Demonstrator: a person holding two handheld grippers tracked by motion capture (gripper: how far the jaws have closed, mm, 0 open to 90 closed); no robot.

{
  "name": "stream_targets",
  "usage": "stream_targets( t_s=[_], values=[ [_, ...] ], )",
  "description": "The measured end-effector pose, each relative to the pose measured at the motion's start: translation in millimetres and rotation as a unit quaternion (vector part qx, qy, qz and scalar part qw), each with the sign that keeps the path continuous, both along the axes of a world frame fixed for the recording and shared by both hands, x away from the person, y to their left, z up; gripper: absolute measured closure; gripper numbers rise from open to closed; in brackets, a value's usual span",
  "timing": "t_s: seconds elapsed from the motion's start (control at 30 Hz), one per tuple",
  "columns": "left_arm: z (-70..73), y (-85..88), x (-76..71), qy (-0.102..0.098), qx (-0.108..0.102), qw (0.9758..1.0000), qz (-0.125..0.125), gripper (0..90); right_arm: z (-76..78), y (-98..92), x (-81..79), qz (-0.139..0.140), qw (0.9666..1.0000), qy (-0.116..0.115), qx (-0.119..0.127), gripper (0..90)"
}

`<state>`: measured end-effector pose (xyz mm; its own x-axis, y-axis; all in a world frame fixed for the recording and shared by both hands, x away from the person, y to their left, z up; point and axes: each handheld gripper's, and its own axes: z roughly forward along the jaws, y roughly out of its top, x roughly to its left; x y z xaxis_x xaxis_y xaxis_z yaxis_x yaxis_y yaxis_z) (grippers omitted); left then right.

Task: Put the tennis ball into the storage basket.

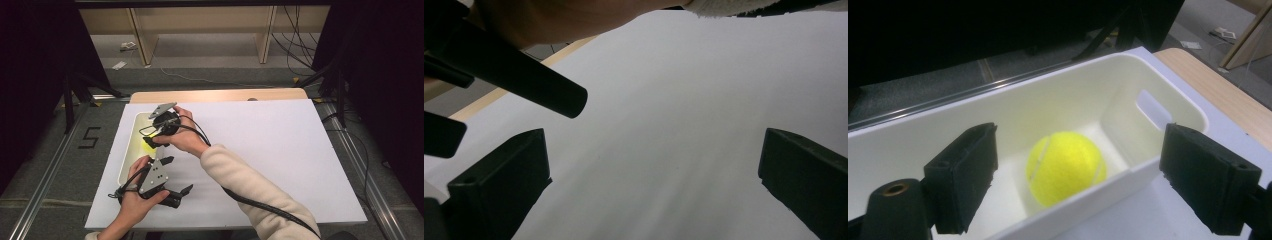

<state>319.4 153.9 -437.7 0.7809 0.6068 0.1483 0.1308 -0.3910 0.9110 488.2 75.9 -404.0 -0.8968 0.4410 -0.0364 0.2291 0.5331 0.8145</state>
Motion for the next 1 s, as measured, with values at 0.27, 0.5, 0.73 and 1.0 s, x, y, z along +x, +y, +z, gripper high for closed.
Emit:
stream_targets(
  t_s=[0.27, 0.5, 0.73, 1.0],
  values=[
    [-0.2, -0.4, -0.1, 0.000, 0.000, 1.0000, 0.000, 0.0, 0.8, -16.9, 2.0, -0.014, 0.9998, 0.003, 0.010, 16.5],
    [-0.2, -0.3, -0.1, 0.001, 0.001, 1.0000, 0.000, 0.0, 2.1, -29.3, 1.1, -0.020, 0.9997, 0.003, 0.012, 16.5],
    [-0.1, 0.0, -0.1, 0.000, 0.001, 1.0000, 0.000, 0.0, 1.2, -43.2, 0.0, -0.027, 0.9996, 0.002, 0.010, 16.5],
    [0.1, 0.4, 0.0, 0.000, 0.000, 1.0000, 0.001, 0.0, 1.9, -61.7, -0.9, -0.039, 0.9992, -0.002, 0.011, 16.4]
  ],
)
